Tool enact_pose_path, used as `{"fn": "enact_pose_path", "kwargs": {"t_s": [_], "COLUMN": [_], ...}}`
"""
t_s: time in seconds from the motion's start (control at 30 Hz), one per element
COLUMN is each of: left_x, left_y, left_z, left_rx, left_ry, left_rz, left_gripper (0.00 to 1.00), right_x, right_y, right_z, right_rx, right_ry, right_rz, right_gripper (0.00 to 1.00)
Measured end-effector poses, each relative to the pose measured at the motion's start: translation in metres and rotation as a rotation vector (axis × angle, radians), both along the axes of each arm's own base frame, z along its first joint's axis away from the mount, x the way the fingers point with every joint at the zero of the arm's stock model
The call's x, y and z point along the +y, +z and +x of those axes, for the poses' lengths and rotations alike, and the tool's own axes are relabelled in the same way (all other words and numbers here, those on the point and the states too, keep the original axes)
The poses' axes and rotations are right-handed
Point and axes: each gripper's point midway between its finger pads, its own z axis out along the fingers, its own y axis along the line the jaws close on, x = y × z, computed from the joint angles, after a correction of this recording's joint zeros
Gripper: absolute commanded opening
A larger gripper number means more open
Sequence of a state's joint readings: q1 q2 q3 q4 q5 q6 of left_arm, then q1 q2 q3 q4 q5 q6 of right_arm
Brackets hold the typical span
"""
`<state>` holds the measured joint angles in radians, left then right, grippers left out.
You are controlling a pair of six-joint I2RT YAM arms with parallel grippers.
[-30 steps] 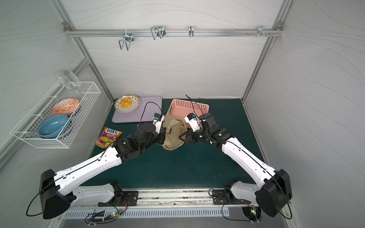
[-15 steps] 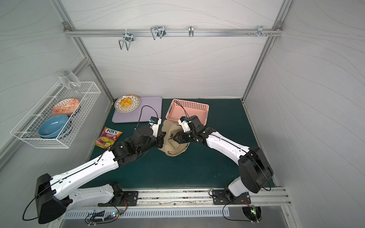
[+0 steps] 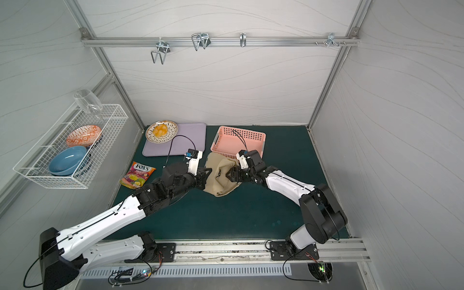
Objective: Turn the baseball cap inside out
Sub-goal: Turn over the baseball cap.
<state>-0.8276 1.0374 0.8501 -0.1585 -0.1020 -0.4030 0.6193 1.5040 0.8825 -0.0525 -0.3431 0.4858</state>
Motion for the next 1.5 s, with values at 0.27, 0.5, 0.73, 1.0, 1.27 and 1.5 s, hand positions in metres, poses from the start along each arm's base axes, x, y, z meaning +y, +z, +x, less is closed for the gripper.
{"fn": "enact_pose_path", "kwargs": {"t_s": [0.27,0.5,0.73,1.0,1.27,1.5], "left_x": [-0.001,-0.001,-0.004,-0.003,0.026,0.044], "left_y": [0.008,0.015,0.024,0.025,0.002,-0.049], "left_z": [-0.002,-0.002,-0.003,-0.001,0.022,0.033], "left_rx": [0.012,0.045,0.067,0.079,0.076,0.162], "left_ry": [-0.026,-0.049,-0.089,-0.09,0.125,0.258], "left_rz": [-0.097,-0.186,-0.267,-0.299,-0.198,-0.096], "left_gripper": [0.0,0.0,0.0,0.0,0.0,0.0], "right_x": [0.001,-0.009,-0.013,-0.01,-0.018,-0.022], "right_y": [0.008,0.009,0.024,0.04,0.06,0.078], "right_z": [-0.004,-0.003,-0.004,-0.008,-0.014,-0.044], "right_rx": [-0.024,-0.051,-0.102,-0.15,-0.14,-0.053], "right_ry": [0.022,-0.007,0.028,0.073,0.052,0.147], "right_rz": [0.058,0.085,0.18,0.234,0.1,0.102], "right_gripper": [0.73,0.74,0.58,0.0,0.0,0.0]}}
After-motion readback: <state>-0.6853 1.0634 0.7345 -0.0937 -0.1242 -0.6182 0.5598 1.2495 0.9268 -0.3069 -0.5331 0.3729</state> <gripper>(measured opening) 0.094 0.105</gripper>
